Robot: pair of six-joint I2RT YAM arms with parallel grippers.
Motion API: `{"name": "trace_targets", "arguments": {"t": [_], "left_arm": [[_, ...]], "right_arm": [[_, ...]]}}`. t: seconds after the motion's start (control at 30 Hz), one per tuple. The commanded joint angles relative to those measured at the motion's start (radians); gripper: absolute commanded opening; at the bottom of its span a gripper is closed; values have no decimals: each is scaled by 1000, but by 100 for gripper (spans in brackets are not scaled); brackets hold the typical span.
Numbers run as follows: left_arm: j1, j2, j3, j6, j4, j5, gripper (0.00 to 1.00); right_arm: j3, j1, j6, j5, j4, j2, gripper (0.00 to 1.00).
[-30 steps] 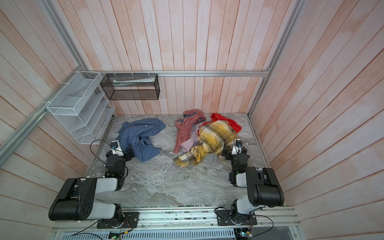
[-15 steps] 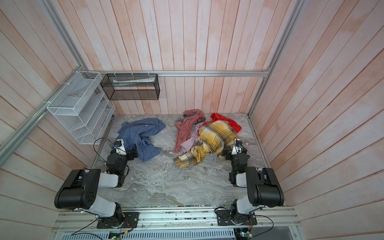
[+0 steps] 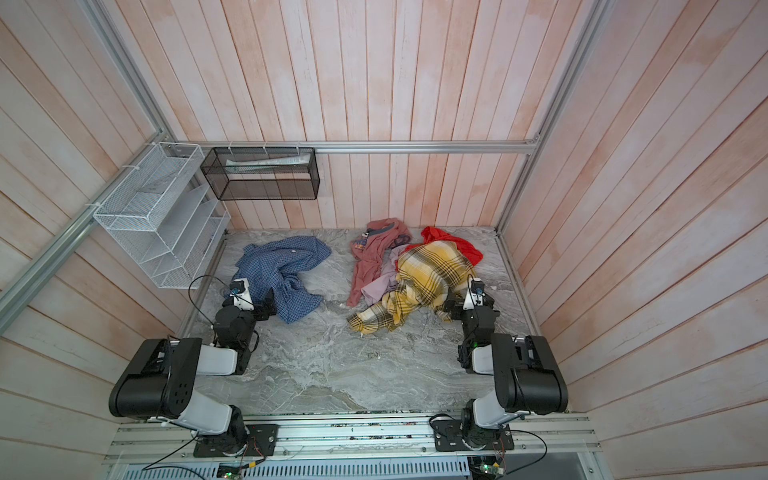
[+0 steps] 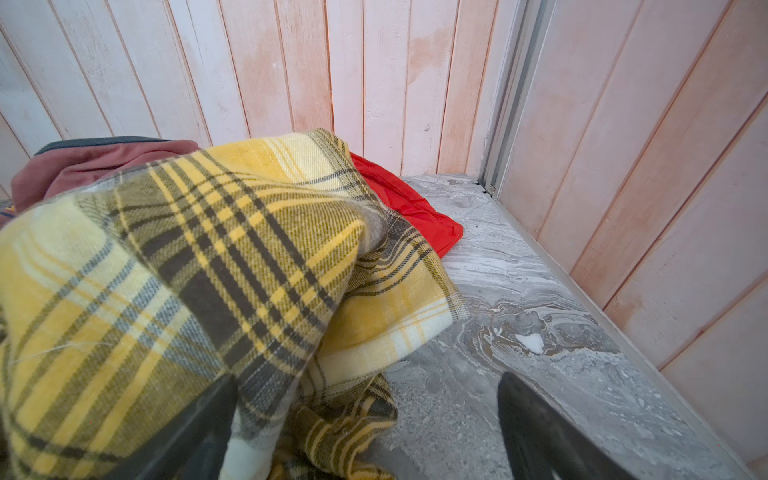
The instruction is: Pick out a specific cloth from the pile
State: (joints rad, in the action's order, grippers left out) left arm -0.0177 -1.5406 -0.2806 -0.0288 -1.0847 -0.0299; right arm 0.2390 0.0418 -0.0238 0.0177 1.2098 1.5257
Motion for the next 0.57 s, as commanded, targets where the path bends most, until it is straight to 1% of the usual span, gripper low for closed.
{"name": "trace_targets", "arguments": {"t": [0.0,0.53], "left_arm": [[2,5,-18,11,2,15,100],[1,5,-17,11,3,18,100]], "right_arm": [[8,4,2,2,-10,-8,98],[7,4,4,2,-11,-8,98]]}}
